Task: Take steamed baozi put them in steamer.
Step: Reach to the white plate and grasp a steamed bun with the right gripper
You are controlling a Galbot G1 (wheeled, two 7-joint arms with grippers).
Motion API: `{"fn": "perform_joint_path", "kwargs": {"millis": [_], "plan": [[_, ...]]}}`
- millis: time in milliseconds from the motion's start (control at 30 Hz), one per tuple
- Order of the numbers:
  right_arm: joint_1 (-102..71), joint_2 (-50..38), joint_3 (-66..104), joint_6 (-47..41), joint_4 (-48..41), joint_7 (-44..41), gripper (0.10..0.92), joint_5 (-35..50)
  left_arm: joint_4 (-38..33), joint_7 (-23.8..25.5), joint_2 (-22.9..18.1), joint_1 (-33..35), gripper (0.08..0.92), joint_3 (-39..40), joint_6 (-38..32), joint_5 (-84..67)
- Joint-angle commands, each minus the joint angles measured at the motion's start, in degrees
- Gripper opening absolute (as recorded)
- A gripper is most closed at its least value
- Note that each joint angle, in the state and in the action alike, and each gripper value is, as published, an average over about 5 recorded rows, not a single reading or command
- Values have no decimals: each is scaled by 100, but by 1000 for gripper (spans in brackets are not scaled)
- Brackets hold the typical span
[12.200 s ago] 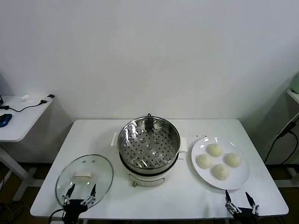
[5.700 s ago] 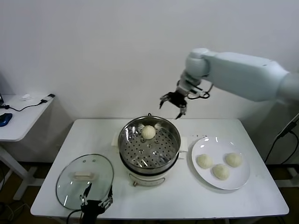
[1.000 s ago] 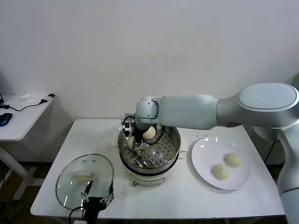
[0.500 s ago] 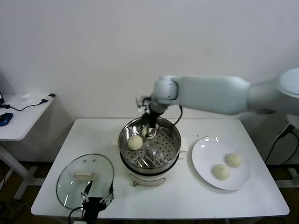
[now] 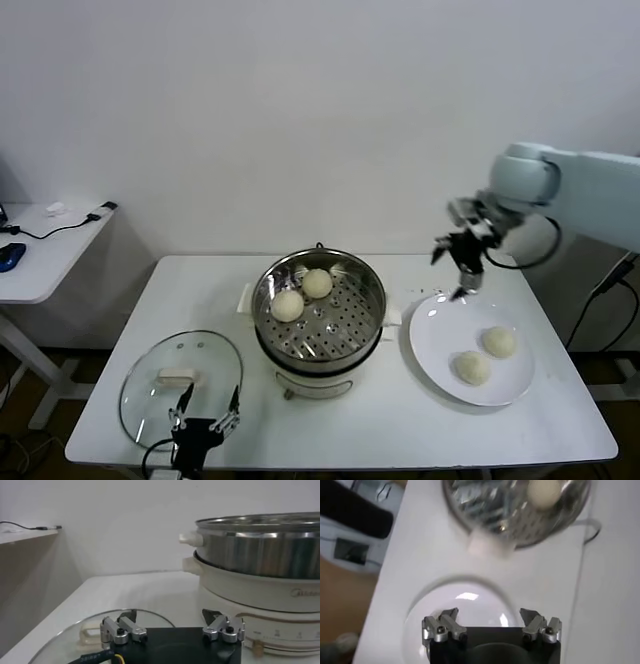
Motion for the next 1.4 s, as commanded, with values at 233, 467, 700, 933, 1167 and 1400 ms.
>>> {"fn": "perform_joint_path", "kwargs": {"millis": [233, 467, 700, 933, 1167, 1400], "plan": [[-2119, -1105, 855, -616, 87, 571, 823, -684, -13, -3, -31, 41, 823, -68, 3, -25], [-2961, -965, 1595, -861, -333, 921, 821, -882, -9, -5, -44, 38, 823, -64, -2, -30], [-3339, -789, 1826, -998, -434, 1090, 823, -951, 28, -14, -38, 41, 823, -57, -18, -36], [-3855, -672, 2228, -1031, -586, 1248, 823, -1181, 48, -22, -22, 75, 823, -32, -39, -25], [-4240, -504, 2563, -1037, -743, 1377, 819, -1369, 54, -21, -23, 85, 823, 1, -37, -7], [-4321, -385, 2679, -1064, -751, 1471, 799, -1372, 64, -21, -29, 85, 823, 4, -37, 3]]}}
